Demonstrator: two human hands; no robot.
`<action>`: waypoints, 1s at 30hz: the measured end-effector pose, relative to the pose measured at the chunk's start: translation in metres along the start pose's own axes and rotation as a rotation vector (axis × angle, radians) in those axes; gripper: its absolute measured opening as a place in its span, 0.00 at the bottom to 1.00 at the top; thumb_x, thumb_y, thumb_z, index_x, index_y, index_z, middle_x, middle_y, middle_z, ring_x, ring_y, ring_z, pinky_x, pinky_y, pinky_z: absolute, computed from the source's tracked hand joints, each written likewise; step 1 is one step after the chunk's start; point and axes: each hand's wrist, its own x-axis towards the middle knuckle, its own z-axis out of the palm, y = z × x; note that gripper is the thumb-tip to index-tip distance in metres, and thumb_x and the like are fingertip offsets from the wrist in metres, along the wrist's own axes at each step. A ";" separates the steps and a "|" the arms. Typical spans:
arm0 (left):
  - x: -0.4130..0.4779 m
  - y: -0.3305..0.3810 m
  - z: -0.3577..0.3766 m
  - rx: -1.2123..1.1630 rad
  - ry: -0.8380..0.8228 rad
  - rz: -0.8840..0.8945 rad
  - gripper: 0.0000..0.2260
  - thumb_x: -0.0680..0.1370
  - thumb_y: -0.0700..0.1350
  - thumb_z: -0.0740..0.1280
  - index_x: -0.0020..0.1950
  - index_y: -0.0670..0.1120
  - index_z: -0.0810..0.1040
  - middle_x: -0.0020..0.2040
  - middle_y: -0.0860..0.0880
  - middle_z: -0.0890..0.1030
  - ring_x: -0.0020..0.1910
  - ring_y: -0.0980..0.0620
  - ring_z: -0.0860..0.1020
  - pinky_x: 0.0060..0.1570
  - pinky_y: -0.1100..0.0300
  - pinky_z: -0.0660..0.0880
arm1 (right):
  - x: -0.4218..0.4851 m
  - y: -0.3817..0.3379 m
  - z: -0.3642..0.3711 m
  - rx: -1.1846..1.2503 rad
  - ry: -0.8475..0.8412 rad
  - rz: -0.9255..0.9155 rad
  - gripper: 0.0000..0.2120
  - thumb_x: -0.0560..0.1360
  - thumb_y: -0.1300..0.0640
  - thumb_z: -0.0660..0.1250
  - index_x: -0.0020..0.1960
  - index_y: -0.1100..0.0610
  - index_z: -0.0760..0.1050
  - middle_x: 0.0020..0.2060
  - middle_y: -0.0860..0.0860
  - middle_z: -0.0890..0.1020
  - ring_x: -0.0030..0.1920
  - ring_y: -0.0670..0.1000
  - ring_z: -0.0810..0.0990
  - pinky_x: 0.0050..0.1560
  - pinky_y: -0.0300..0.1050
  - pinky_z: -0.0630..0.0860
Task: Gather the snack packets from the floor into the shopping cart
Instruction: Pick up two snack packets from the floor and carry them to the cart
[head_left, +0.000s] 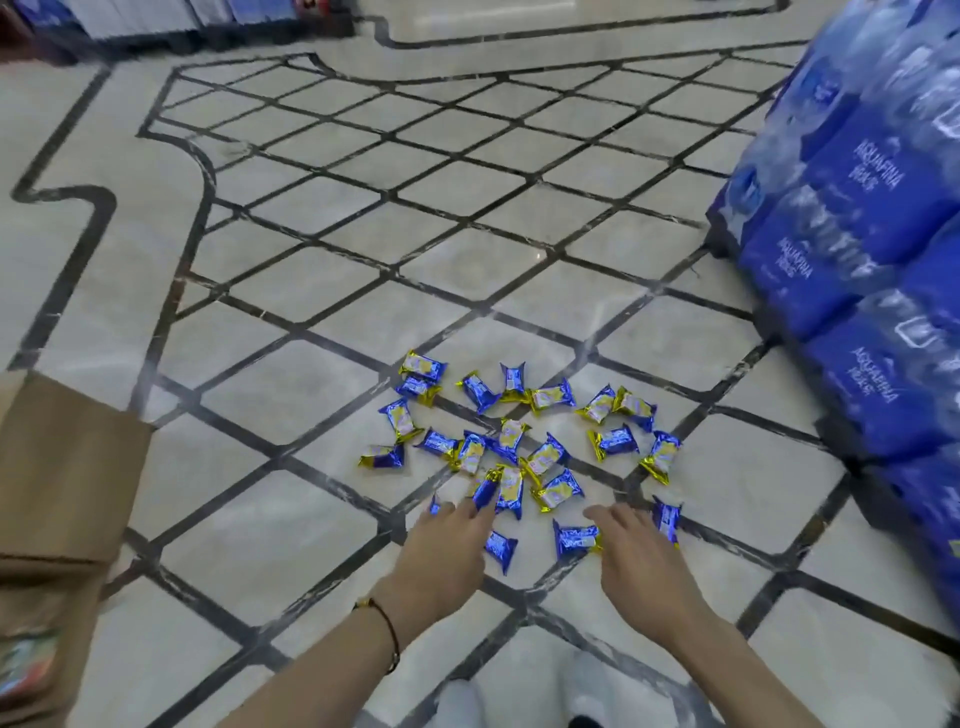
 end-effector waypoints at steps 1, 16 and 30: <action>0.020 -0.008 0.027 0.022 -0.017 0.012 0.21 0.78 0.40 0.61 0.72 0.47 0.65 0.64 0.45 0.72 0.63 0.41 0.72 0.59 0.47 0.69 | 0.016 0.009 0.029 -0.014 -0.024 -0.005 0.23 0.70 0.62 0.62 0.65 0.53 0.72 0.55 0.52 0.77 0.52 0.58 0.75 0.45 0.52 0.76; 0.316 -0.033 0.480 0.261 -0.042 0.028 0.39 0.73 0.47 0.71 0.78 0.44 0.54 0.74 0.41 0.64 0.74 0.38 0.61 0.69 0.43 0.61 | 0.240 0.189 0.485 -0.388 -0.068 -0.153 0.44 0.55 0.57 0.78 0.70 0.60 0.69 0.63 0.61 0.74 0.65 0.63 0.72 0.56 0.60 0.73; 0.348 -0.052 0.543 0.171 -0.014 0.082 0.28 0.71 0.52 0.70 0.68 0.47 0.65 0.58 0.48 0.72 0.55 0.44 0.73 0.55 0.49 0.69 | 0.257 0.235 0.545 -0.160 -0.169 0.017 0.27 0.66 0.47 0.72 0.60 0.55 0.67 0.50 0.53 0.75 0.51 0.59 0.77 0.46 0.50 0.69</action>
